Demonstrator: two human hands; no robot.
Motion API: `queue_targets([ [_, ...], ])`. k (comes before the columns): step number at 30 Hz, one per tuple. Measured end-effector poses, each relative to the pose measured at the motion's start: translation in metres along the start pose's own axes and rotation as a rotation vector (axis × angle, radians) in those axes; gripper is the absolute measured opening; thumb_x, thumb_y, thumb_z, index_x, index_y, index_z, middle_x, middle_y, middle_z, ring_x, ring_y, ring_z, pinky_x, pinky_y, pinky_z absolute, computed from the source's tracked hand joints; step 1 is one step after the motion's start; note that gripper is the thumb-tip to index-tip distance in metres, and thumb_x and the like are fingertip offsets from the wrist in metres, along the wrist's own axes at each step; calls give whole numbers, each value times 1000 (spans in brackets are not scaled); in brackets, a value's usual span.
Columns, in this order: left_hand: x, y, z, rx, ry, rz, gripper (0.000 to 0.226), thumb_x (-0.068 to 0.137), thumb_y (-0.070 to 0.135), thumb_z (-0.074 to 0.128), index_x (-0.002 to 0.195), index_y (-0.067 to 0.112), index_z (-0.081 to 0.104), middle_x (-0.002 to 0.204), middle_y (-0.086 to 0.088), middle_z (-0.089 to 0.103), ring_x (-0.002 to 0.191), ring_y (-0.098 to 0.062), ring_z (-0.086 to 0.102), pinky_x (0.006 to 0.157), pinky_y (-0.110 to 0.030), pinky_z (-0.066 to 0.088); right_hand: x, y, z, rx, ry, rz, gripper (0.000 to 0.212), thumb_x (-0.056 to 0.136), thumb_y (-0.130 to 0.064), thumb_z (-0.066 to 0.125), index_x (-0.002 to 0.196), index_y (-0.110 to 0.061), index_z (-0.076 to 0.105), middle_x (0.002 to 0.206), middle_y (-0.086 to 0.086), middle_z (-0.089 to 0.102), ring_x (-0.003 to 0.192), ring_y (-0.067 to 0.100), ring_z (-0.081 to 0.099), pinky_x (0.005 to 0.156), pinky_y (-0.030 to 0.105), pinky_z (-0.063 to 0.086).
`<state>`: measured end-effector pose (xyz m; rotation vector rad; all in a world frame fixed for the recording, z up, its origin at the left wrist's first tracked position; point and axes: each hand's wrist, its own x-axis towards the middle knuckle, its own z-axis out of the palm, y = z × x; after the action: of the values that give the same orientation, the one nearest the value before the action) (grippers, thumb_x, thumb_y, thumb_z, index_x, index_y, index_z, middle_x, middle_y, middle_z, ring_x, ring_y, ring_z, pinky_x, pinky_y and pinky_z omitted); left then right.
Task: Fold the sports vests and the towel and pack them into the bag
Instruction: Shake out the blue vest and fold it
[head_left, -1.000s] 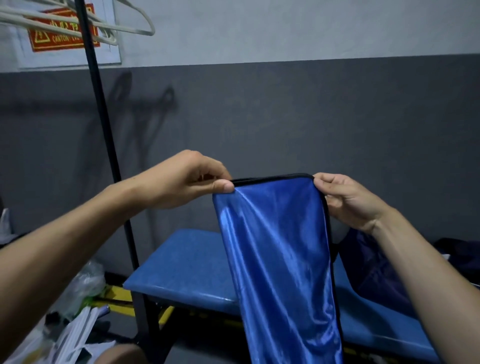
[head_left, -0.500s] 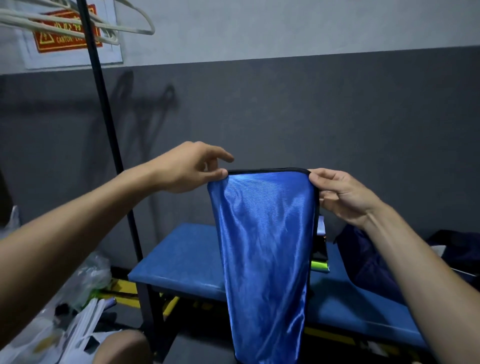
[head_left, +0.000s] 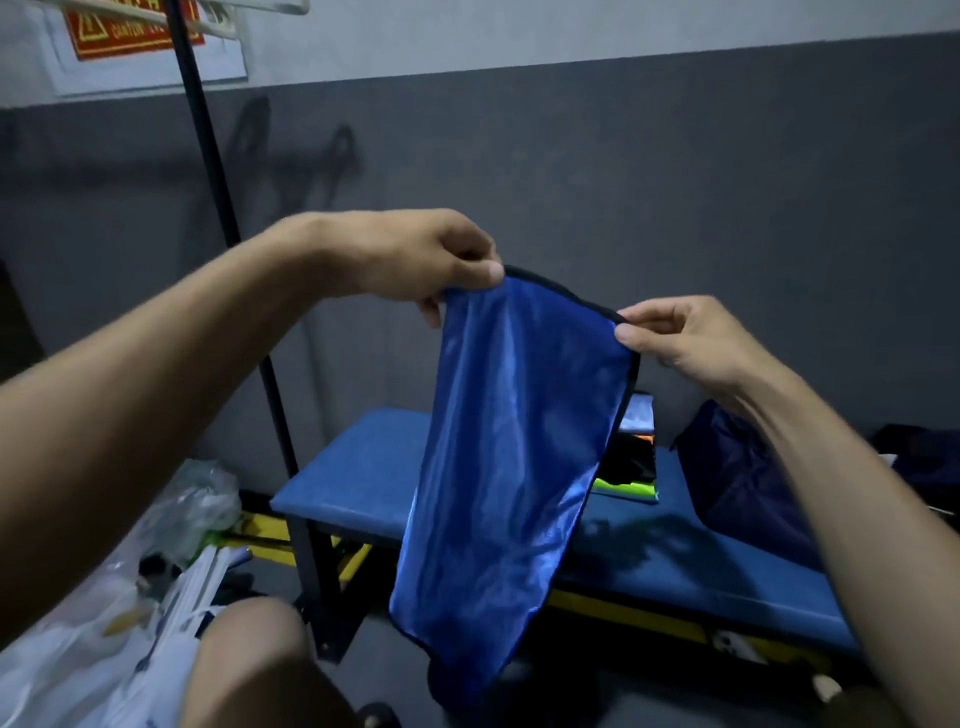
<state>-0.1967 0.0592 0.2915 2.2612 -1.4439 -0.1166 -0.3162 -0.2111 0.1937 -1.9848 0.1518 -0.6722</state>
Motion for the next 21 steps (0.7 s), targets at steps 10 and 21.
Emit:
queue_targets([
  [10, 5, 3, 21, -588, 31, 231, 21, 98, 24, 63, 98, 3, 62, 82, -14, 49, 64, -15, 49, 65, -27, 52, -1, -63, -37, 106, 152, 8, 13, 92, -6, 69, 95, -18, 65, 67, -6, 70, 51, 7, 67, 45, 16, 51],
  [21, 75, -231, 74, -658, 625, -196, 29, 102, 22, 60, 74, 17, 62, 57, 6, 49, 49, -5, 42, 50, -22, 42, 226, 60, 190, 28, 48, 134, 27, 90, 12, 62, 84, -14, 58, 73, 9, 61, 51, 16, 69, 54, 35, 60],
])
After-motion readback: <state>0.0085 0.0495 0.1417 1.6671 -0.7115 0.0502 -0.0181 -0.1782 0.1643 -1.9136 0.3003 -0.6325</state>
